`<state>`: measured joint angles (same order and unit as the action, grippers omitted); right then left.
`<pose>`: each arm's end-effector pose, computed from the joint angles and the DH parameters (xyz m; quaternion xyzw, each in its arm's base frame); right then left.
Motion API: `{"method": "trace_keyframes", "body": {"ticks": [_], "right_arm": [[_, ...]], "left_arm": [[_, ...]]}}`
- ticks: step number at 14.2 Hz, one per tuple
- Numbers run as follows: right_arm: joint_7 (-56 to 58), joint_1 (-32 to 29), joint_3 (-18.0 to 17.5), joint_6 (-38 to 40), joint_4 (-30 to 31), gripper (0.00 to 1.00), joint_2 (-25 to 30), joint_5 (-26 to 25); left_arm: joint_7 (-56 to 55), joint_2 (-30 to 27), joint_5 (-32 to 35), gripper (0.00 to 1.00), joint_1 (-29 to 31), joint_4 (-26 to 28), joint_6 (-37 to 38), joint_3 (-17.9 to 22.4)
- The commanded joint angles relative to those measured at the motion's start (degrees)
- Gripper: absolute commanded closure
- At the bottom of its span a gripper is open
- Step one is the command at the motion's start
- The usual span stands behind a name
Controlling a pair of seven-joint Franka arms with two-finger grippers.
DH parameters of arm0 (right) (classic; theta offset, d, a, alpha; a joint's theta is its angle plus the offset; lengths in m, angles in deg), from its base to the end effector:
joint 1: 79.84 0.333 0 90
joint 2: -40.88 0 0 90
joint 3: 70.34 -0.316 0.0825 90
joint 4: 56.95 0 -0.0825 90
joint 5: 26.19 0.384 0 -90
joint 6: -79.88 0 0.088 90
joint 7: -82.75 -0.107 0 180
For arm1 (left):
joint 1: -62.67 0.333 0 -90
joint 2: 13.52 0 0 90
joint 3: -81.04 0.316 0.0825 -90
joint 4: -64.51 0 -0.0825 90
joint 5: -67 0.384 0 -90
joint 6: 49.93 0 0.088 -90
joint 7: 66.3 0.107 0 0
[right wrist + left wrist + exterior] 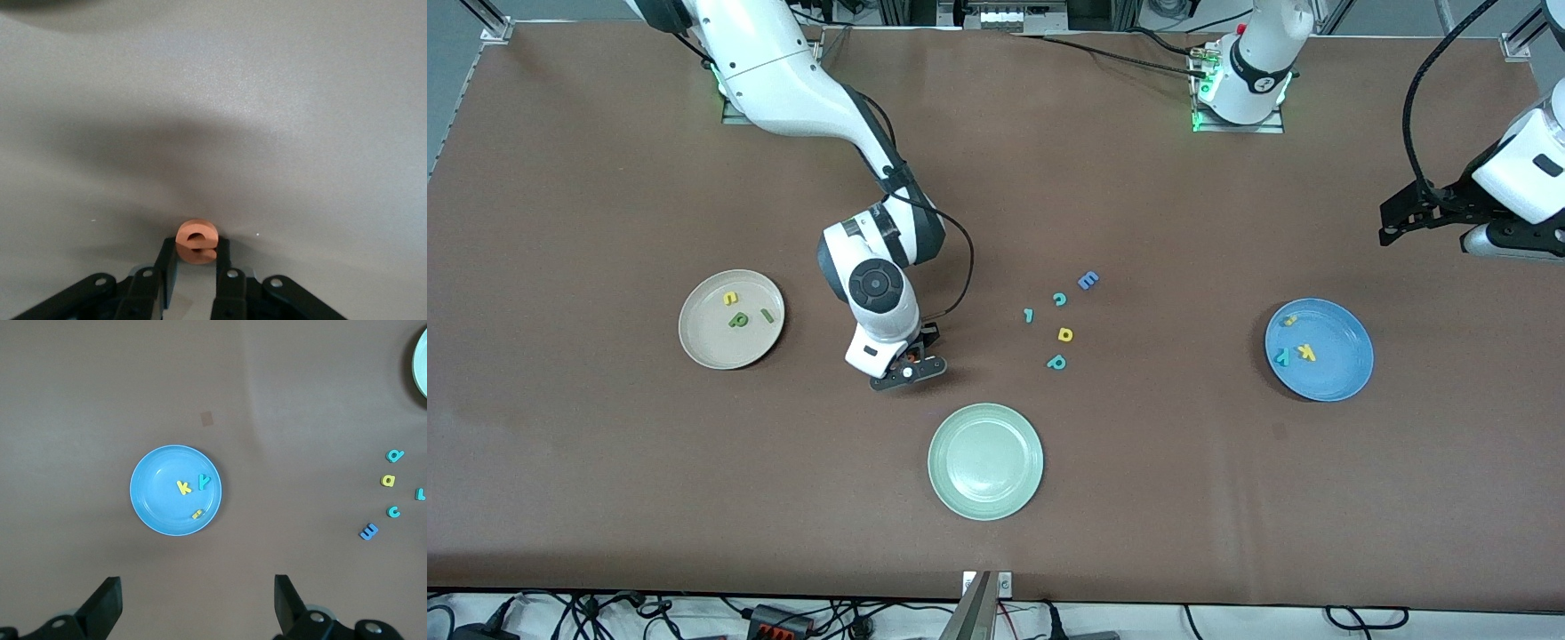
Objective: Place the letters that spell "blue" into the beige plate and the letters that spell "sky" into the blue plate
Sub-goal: 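Carry the orange e to the beige plate and open the right gripper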
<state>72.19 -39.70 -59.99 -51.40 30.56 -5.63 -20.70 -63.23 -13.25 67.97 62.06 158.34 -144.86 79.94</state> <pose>0.6001 0.3678 0.1789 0.9863 0.1613 -0.0053 0.0343 0.5622 -0.0151 0.5977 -0.9990 0.0424 -0.0071 0.0085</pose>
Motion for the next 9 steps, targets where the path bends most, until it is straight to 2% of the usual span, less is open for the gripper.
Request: {"method": "trace_keyframes", "body": {"ticks": [1,5,7,9], "right_arm": [[0.71,-0.84,0.03,-0.20,-1.72,0.90,-0.87,0.14],[0.44,-5.04,0.47,0.68,-0.50,0.90,2.63,0.32],[-0.34,-6.30,0.47,3.05,5.02,0.90,7.63,0.41],[-1.40,-6.64,2.82,3.15,11.34,0.90,12.73,0.15]], "left_arm": [[-0.70,-0.09,0.79,0.00,-0.18,-1.01,1.15,-0.22],[-0.79,-0.09,0.79,0.00,-0.27,-1.01,1.42,-0.22],[-0.70,-0.09,0.79,0.00,-0.27,-1.01,1.50,-0.22],[-0.70,-0.09,0.79,0.00,-0.27,-1.10,1.50,-0.22]]}}
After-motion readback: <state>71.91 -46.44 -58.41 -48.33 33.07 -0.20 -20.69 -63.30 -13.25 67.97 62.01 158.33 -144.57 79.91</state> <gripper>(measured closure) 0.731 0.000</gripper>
